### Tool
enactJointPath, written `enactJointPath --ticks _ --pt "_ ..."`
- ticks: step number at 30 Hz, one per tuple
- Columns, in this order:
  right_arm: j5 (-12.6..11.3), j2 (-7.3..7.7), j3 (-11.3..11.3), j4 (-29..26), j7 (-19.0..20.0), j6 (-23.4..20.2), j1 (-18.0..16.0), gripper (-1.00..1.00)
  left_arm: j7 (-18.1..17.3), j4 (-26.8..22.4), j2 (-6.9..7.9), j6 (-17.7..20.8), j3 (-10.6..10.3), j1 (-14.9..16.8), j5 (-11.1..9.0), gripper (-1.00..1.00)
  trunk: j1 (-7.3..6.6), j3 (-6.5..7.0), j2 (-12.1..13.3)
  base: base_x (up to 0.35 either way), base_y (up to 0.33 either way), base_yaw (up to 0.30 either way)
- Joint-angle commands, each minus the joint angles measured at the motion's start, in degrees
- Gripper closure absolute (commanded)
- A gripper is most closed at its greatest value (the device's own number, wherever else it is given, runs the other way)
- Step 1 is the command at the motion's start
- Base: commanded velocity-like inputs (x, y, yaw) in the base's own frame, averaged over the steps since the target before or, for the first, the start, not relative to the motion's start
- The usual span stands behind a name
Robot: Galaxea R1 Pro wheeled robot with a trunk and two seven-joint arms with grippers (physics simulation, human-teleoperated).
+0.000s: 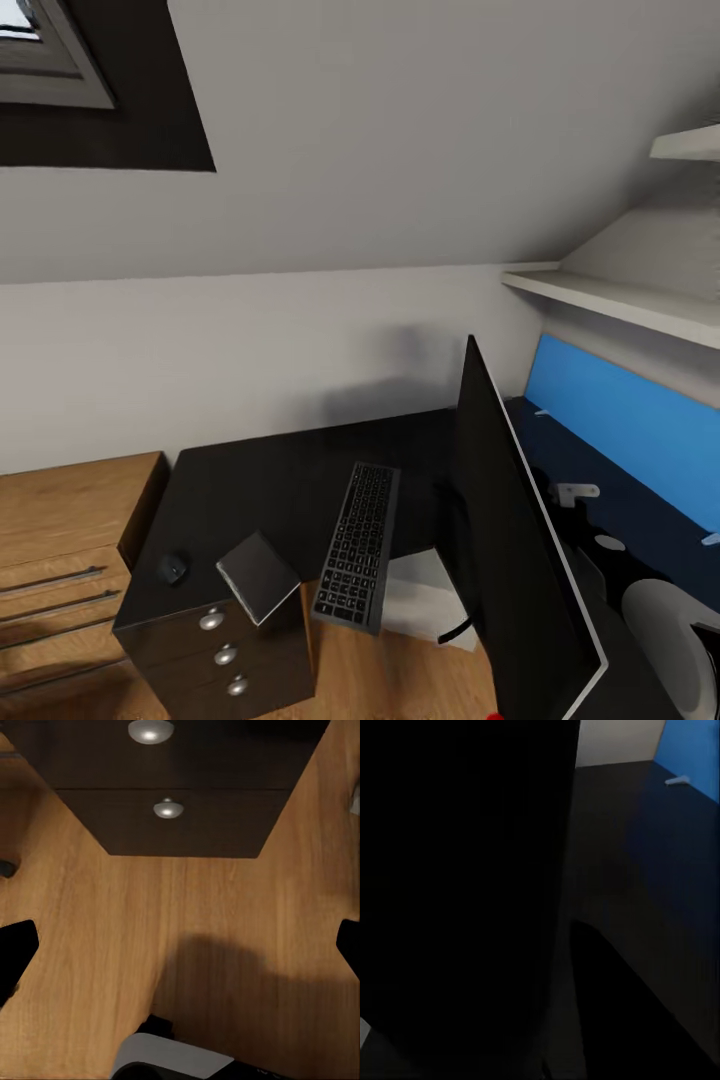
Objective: In the bedroom, organize the workspace by keeping the computer under the desk, ensuring the monitor is on the desk, placing the keyboard on the desk next to the monitor, placing the mouse on the desk next to the keyboard, moving the folder from the swivel chair onto the desk next to the mouse, stacking the notebook on top of the folder with the pen on top of the notebook, and positioning the swivel chair next to the desk.
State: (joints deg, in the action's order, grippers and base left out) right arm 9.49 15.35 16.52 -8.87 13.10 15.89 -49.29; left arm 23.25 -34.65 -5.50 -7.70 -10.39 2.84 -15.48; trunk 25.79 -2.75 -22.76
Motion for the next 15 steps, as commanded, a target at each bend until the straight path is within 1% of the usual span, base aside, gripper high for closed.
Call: enactJointPath --ticks 1,15 --pt "0.1 0.01 1.1 0.0 0.2 0.2 -0.1 1.0 0.4 0.0 0.05 -0.3 -0.4 0.1 -0.6 -1.0 0.0 -0.12 -0.2 -0.323 0.0 0.0" --pt "0.1 0.03 1.1 0.0 0.2 0.2 -0.1 1.0 0.4 0.0 0.05 -0.3 -0.4 0.0 -0.6 -1.0 0.0 -0.12 -0.2 -0.323 0.0 0.0"
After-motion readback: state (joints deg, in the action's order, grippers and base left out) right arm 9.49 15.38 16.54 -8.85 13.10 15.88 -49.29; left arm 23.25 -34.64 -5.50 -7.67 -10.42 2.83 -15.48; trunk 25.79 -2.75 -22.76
